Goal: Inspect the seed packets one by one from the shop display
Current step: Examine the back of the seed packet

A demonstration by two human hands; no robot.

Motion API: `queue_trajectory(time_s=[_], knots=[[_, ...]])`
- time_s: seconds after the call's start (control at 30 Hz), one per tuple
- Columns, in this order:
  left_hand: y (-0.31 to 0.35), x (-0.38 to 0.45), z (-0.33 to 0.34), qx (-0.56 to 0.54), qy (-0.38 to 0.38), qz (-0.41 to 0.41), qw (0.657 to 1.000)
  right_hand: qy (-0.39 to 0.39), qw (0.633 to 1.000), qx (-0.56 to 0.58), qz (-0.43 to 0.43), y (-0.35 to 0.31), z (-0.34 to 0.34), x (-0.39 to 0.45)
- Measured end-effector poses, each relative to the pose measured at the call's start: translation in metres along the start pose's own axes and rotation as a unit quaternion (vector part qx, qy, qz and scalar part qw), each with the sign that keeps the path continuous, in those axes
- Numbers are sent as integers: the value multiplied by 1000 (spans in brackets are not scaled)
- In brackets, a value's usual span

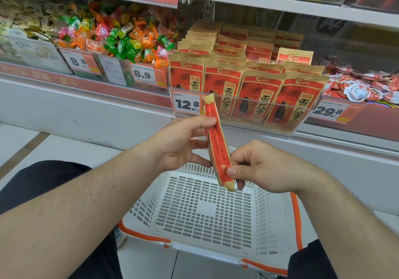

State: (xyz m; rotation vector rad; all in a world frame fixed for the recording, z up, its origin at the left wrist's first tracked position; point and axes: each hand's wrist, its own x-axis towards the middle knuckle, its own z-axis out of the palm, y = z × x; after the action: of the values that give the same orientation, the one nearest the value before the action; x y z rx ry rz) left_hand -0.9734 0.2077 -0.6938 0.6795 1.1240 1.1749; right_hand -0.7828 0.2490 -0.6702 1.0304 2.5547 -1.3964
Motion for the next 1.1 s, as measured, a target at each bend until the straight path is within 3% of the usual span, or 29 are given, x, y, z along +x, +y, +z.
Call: queue_trajectory(time_s=[0.2,0.33,0.43,0.53,0.67,0.8,1.1], knots=[[2,1,-3,-24,-4,19,1000,46,999,22,-2,-2,-2,0],[4,-2,-3,-49,-57,36,997,171,978,118,24,6,-2,6],[3,-1,-6,-57,-116,38,991,140,970,196,40,10,1,12],[1,-1,-6,-44,-119,45,991,136,965,223,21,10,10,15],[0,-2,-2,-30,-86,58,994,197,957,214,20,11,16,20],[-1,-2,-3,56,-37,133,989,283,954,93,28,13,13,22],[1,-2,-10,154,-55,197,967,396,917,23,-29,7,7,13]])
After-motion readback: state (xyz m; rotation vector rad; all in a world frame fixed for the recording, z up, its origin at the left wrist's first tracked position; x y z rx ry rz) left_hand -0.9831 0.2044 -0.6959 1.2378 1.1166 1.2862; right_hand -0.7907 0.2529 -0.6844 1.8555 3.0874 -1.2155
